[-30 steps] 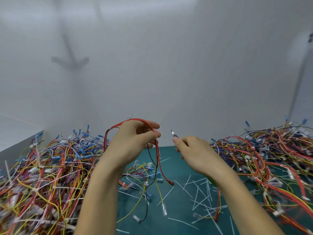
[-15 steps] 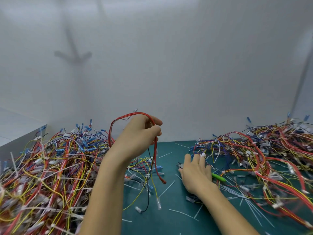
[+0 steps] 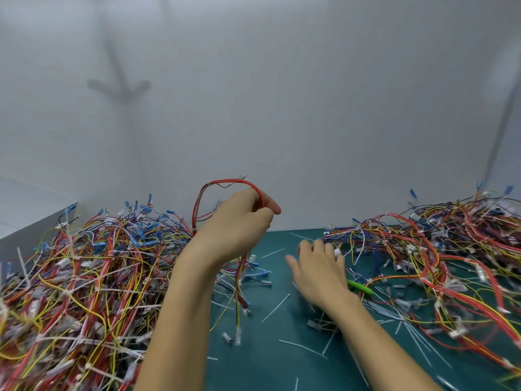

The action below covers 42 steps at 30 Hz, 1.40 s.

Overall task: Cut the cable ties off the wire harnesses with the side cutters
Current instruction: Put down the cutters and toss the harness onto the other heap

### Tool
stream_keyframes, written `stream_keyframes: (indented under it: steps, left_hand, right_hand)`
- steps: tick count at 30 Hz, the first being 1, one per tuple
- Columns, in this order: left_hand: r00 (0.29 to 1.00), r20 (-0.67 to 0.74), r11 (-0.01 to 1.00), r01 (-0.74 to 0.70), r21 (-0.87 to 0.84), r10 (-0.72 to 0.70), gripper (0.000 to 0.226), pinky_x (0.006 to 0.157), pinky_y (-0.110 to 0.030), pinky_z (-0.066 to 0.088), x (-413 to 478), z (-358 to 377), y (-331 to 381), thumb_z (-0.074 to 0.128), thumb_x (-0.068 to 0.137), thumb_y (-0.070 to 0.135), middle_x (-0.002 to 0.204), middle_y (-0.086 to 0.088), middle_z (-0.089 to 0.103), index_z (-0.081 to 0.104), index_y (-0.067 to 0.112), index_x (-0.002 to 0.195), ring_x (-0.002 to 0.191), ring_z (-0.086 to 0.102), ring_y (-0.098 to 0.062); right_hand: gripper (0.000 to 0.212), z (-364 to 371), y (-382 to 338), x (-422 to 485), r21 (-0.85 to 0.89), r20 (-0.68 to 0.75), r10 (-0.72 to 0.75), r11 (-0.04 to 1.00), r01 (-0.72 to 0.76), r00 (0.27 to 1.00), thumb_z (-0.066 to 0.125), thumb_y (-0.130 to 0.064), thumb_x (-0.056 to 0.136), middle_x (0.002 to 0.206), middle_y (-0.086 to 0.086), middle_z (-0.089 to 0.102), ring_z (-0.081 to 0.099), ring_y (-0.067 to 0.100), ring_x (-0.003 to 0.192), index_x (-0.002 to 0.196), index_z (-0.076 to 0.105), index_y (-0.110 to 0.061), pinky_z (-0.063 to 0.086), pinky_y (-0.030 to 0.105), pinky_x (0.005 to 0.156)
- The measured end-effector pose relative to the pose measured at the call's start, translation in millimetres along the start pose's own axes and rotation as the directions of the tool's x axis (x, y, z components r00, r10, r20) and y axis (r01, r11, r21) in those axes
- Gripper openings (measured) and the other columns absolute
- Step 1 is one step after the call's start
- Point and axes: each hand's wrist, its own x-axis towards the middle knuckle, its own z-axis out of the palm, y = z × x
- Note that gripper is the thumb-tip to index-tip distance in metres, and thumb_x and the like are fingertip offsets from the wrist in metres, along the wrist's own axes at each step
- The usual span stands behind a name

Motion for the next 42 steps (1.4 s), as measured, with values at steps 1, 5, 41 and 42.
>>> stream_keyframes:
  steps: [1, 5, 41, 42]
  left_hand:
    - [1.000, 0.024, 1.000, -0.008, 0.027, 0.008, 0.026, 0.068, -0.031, 0.048, -1, 0, 2, 0.048, 0.087, 0.007, 0.066, 0.007, 0.057, 0.066, 0.025, 0.084, 0.061, 0.053, -0.011]
    - [0.971, 0.224, 0.990, -0.107, 0.092, 0.084, 0.034, 0.057, -0.015, 0.039, -7, 0, 13, 0.048, 0.081, -0.004, 0.055, 0.017, 0.058, 0.066, 0.021, 0.067, 0.054, 0.050, 0.002]
    - [0.988, 0.140, 0.432, 0.154, -0.889, -0.064, 0.036, 0.082, -0.038, 0.058, 4, 6, 8, 0.032, 0.098, 0.015, 0.091, -0.015, 0.076, 0.064, -0.002, 0.102, 0.084, 0.075, -0.024]
    - [0.988, 0.152, 0.465, 0.147, -0.873, -0.027, 0.033, 0.076, -0.034, 0.059, 3, 7, 10, 0.033, 0.097, 0.012, 0.086, -0.014, 0.076, 0.063, -0.002, 0.100, 0.079, 0.074, -0.023]
  right_hand:
    - [0.034, -14, -5, 2, 0.178, -0.063, -0.012, 0.984, 0.023, 0.998, 0.033, -0.044, 0.104, 0.120, 0.008, 0.056, 0.047, 0.031, 0.118, 0.112, 0.055, -0.018, 0.037, 0.044, 0.095]
    - [0.046, -78, -21, -3, 0.940, 0.023, -0.060, 0.340, -0.001, 0.998, 0.035, -0.038, 0.106, 0.076, -0.002, 0.072, 0.067, 0.016, 0.075, 0.082, 0.068, -0.018, 0.048, 0.030, 0.067]
    - [0.035, -146, 12, -40, 0.762, 0.250, -0.548, 0.620, 0.187, 0.798, 0.075, -0.006, 0.084, 0.100, -0.001, 0.074, 0.071, 0.020, 0.088, 0.113, 0.063, -0.022, 0.056, 0.028, 0.082]
    - [0.035, -146, 12, -40, 0.747, 0.242, -0.531, 0.636, 0.193, 0.812, 0.069, -0.002, 0.086, 0.105, -0.005, 0.072, 0.070, 0.022, 0.095, 0.111, 0.064, -0.025, 0.057, 0.027, 0.082]
